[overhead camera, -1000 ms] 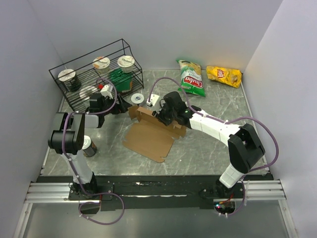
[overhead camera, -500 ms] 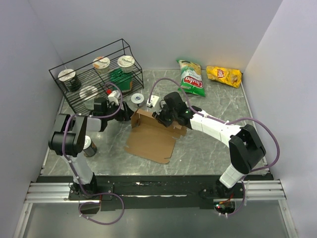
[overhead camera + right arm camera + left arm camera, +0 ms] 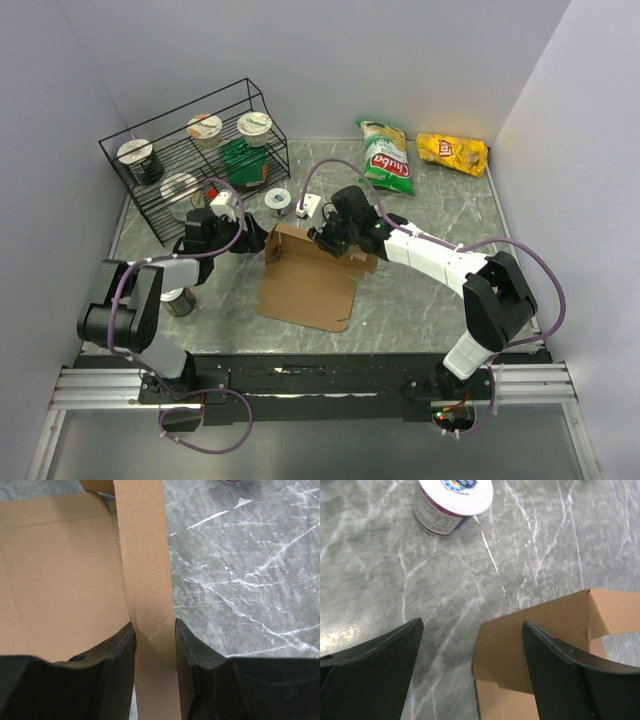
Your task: Fold the paper box
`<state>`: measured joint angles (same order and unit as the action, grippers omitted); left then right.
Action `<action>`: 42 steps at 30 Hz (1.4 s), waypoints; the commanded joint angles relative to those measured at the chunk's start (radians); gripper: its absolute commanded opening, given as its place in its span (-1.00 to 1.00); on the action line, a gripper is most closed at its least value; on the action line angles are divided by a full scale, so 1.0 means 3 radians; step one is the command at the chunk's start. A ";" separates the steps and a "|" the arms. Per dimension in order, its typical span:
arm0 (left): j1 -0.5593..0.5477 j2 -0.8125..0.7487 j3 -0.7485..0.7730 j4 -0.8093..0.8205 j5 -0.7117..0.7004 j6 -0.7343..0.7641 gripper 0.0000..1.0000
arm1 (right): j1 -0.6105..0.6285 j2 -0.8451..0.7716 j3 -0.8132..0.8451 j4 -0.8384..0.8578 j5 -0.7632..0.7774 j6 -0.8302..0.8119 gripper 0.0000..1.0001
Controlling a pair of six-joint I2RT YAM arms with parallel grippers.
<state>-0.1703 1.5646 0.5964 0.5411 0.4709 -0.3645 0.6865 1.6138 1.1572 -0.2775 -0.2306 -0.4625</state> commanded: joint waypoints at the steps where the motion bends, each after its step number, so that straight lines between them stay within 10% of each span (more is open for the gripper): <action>1: -0.0092 -0.0184 0.0016 -0.0325 -0.0250 -0.0165 0.72 | 0.0003 -0.0041 -0.0038 -0.0052 0.0007 0.0090 -0.39; 42: -0.0291 -0.0337 -0.0194 0.0180 0.0317 -0.1301 0.57 | 0.0054 0.0020 -0.0145 0.0066 0.0043 0.0212 -0.39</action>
<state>-0.2169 1.4570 0.4927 0.5411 0.4561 -0.7204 0.6922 1.6051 1.1427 -0.2600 -0.2031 -0.4370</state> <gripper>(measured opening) 0.789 0.393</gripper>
